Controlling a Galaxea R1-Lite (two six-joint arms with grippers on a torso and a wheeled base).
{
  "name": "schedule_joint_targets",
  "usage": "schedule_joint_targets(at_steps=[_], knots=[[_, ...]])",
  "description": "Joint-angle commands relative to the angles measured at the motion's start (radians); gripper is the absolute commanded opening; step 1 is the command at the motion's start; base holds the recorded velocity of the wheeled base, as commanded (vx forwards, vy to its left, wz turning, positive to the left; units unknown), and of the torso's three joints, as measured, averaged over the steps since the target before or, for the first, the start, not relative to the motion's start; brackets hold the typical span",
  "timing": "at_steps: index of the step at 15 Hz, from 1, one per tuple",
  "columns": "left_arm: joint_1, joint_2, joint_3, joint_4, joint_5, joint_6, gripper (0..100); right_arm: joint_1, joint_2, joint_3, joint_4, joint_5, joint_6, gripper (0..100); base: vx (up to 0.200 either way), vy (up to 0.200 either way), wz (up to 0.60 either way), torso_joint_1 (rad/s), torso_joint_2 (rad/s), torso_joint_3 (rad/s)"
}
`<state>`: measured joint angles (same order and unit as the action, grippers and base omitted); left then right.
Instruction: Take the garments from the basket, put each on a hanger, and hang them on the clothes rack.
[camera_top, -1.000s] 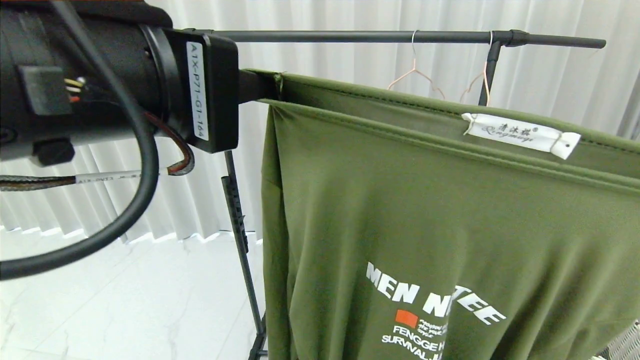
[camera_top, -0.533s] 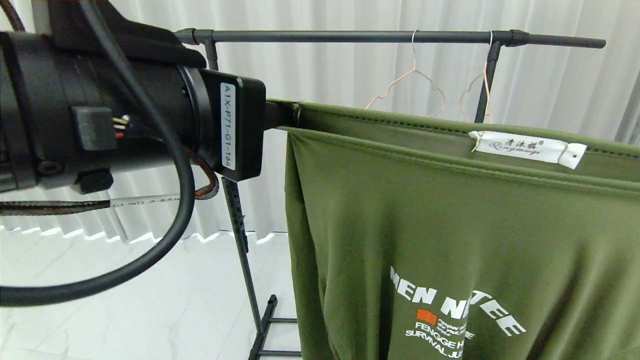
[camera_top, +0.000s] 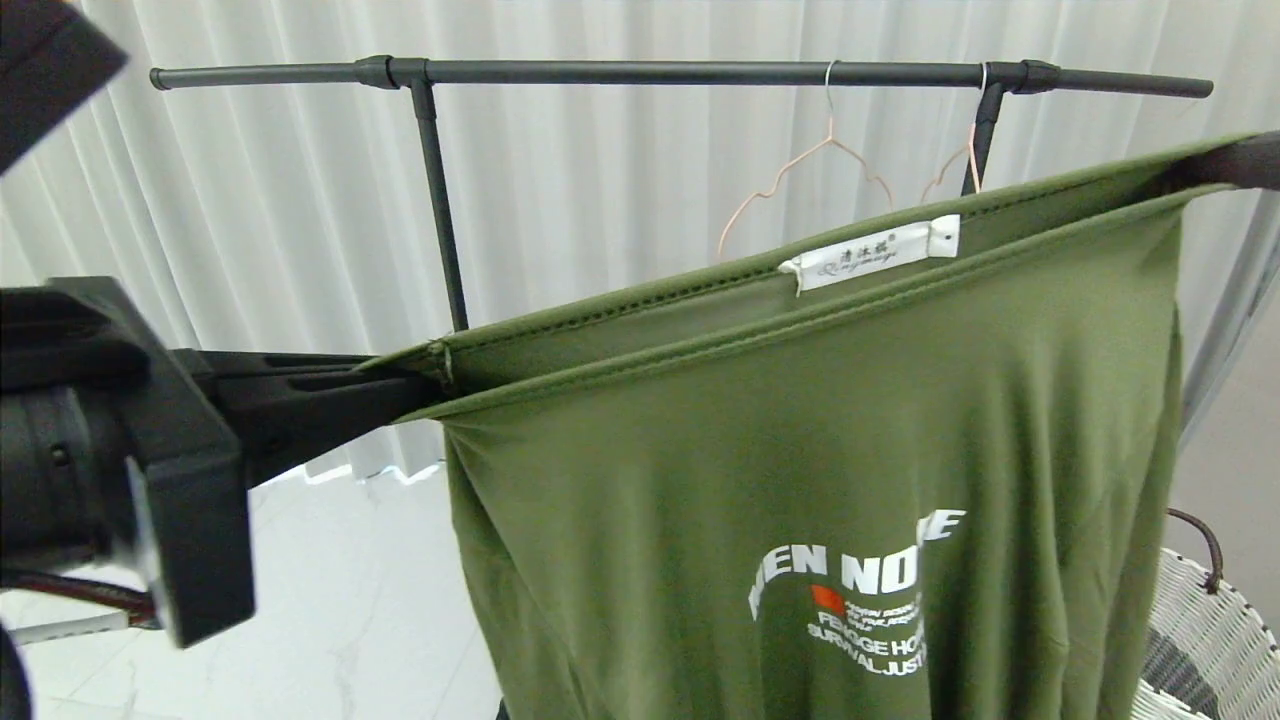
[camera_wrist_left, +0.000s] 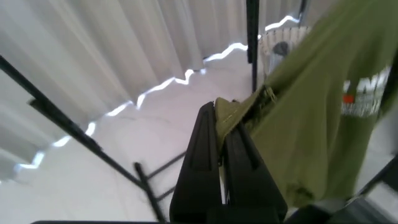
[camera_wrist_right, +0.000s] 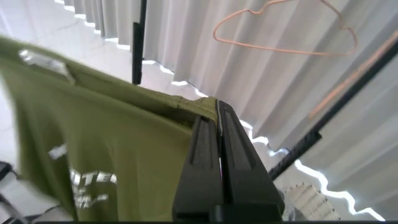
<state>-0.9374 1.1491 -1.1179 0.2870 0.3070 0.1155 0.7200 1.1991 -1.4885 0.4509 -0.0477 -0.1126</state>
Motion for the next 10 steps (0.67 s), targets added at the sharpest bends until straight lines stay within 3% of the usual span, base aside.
schedule_joint_targets(at_steps=[1,5,10], knots=[[-0.001,-0.083,0.041,0.000,-0.011,0.058,0,0.001,0.050,-0.001,-0.003,0.000,-0.001,0,0.000,0.000,0.00,0.000,0.00,0.000],[0.002,-0.134,0.144,-0.025,-0.023,0.127,0,0.003,0.050,0.001,-0.003,0.002,-0.001,0,0.000,0.000,0.00,0.000,0.00,0.000],[0.075,-0.167,0.190,-0.040,-0.025,0.383,0,0.003,0.043,0.001,-0.003,0.003,0.001,0,0.000,0.000,0.00,0.000,0.00,0.000]])
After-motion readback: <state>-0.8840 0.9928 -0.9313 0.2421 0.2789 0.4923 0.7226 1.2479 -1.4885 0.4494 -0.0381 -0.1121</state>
